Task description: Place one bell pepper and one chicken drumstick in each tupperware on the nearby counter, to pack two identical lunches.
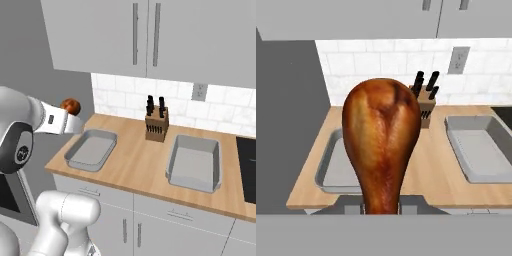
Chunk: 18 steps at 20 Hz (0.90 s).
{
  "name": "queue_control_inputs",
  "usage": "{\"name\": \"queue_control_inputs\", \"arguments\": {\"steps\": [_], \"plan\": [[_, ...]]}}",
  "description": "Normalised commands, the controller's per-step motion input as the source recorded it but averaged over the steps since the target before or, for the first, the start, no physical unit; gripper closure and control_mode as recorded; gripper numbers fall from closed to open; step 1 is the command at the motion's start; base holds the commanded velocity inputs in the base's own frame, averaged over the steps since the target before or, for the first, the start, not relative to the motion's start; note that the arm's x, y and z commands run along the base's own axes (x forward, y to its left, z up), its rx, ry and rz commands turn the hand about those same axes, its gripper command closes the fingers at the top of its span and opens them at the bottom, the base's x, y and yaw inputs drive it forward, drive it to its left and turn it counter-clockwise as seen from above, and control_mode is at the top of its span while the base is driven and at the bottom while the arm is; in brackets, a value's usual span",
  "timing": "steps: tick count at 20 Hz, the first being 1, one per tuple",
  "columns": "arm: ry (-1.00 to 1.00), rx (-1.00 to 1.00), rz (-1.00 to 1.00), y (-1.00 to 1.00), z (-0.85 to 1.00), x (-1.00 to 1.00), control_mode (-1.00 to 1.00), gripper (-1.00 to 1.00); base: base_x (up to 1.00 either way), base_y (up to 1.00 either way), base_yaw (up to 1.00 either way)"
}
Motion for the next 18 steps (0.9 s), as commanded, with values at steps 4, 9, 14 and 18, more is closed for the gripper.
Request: {"name": "queue_control_inputs", "arguments": {"steps": [4, 9, 14, 18], "plan": [[0.25, 0.06, 0.29, -0.48, -1.0, 0.97, -1.0, 1.0, 0.0, 0.0, 0.0], [0.09, 0.0, 0.13, 0.27, -0.98, 0.79, -1.0, 1.0, 0.0, 0.0, 0.0], [0.01, 0.0, -0.07, 0.69, -0.42, 0.86, -1.0, 1.0, 0.0, 0.0, 0.0], [0.08, 0.0, -0.05, 0.29, -0.41, 0.58, -1.0, 1.0, 0.0, 0.0, 0.0]]}}
